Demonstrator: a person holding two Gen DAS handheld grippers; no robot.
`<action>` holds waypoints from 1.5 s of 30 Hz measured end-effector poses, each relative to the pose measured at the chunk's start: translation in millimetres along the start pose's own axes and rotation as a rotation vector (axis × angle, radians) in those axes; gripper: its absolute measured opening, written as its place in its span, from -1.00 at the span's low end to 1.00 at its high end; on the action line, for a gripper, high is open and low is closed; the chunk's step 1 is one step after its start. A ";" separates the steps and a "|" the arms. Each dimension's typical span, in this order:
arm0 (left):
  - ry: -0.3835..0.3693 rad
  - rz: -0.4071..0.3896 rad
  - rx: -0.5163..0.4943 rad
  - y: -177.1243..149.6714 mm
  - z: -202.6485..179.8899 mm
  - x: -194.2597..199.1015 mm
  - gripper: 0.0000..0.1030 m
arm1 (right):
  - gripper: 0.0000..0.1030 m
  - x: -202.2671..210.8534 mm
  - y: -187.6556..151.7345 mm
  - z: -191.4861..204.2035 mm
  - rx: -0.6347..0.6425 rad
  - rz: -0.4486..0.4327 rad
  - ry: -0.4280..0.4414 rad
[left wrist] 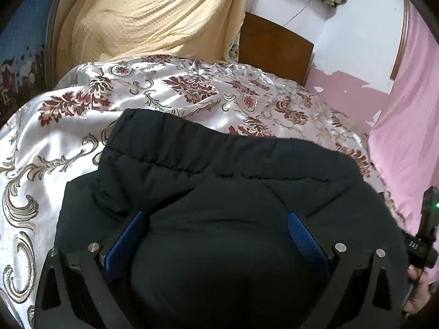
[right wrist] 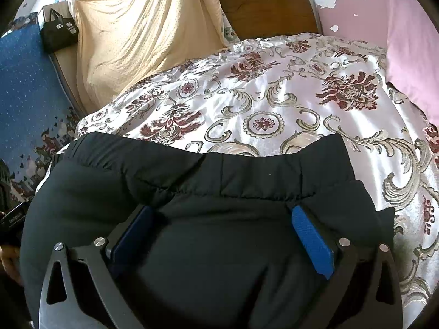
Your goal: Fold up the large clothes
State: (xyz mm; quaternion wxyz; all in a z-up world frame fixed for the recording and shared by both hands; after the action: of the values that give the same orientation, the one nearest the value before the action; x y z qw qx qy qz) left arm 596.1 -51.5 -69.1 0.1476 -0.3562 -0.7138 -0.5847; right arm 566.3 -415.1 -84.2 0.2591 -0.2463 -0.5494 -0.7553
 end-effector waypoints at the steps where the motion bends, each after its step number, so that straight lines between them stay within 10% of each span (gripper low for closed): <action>1: -0.017 0.006 0.007 0.9 2.8 3.9 1.00 | 0.95 3.2 0.2 -0.5 -0.001 -0.002 0.005; 16: -0.009 0.070 -0.003 -20.1 69.9 55.4 1.00 | 0.96 82.0 -23.4 -29.9 0.028 -0.065 0.030; 27: -0.154 0.153 0.108 -45.6 98.4 60.3 1.00 | 0.96 127.7 -40.8 -54.5 0.080 -0.086 -0.014; 45: -0.336 0.307 0.100 -58.5 96.4 31.4 1.00 | 0.97 54.4 -32.2 -92.2 0.042 0.184 0.132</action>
State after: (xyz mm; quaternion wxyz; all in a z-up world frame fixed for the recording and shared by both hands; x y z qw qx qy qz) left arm 553.9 45.9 -118.4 0.1312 -0.5453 -0.6939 -0.4517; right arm 496.4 -501.5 -96.4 0.3681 -0.2401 -0.5217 -0.7312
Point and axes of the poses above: each gripper's, at about its wrist camera, not at the fingertips, and x roughly against the way its jaws point, z to its left, y to its top, the point moved 4 cm from there along -x, roughly the way its jaws point, and after that the axes turned 1 degree about -x, right-handed, at the moved point
